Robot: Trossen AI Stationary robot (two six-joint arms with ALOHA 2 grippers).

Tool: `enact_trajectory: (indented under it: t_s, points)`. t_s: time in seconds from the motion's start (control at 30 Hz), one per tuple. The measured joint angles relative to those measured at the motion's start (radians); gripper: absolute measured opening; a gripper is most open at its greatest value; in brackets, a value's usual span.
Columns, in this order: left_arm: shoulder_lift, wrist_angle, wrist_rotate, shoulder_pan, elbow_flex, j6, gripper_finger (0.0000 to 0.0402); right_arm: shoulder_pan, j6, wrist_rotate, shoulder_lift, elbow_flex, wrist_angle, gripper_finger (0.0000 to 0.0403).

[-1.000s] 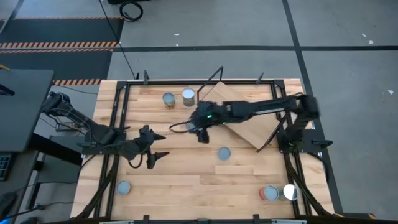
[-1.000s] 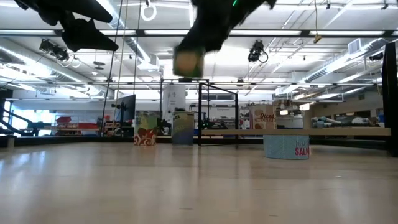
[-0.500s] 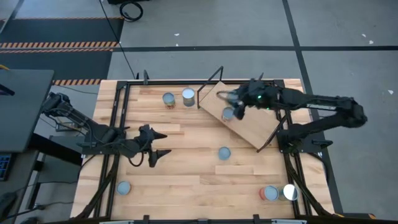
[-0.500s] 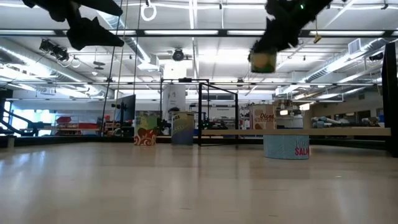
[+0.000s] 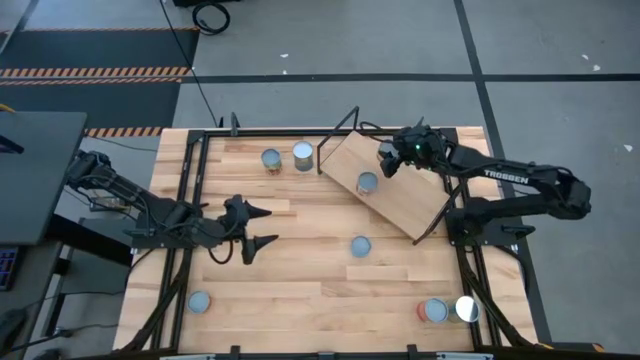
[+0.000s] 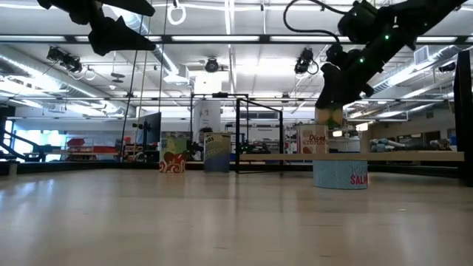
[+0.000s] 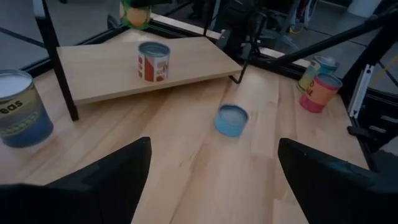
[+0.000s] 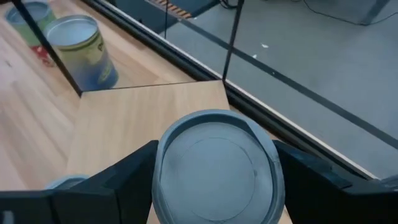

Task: Pick and place cans onto a shelf
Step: Put the canned peaches on the shelf aligned with the canned diced tomatoes

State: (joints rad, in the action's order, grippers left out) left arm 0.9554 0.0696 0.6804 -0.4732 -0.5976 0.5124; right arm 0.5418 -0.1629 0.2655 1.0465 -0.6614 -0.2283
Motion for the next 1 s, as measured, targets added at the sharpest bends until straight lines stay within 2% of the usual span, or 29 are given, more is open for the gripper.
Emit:
enact_trajectory:
  t_s: [0.3, 0.47, 0.7, 0.9, 1.0]
  points:
    - [0.0, -0.019, 0.013, 0.021, 0.0, 0.019, 0.0357, 0.011, 0.058, -0.085, 0.0, 0.004, 0.041, 0.0286]
    - [0.0, -0.019, 0.016, 0.025, 0.0, 0.026, 0.0357, 0.011, 0.103, -0.091, 0.005, 0.004, 0.045, 0.0286]
    - [0.0, -0.021, -0.002, 0.012, 0.0, 0.025, 0.0357, 0.012, 0.09, -0.105, 0.031, 0.105, 0.165, 0.0286]
    - [0.0, -0.019, -0.002, 0.004, 0.0, 0.018, 0.0357, 0.035, 0.085, -0.085, 0.049, 0.184, 0.34, 0.0285]
    - [0.0, -0.023, -0.003, 0.004, 0.0, 0.004, 0.0357, 0.05, 0.087, -0.085, 0.089, 0.194, 0.344, 0.0285]
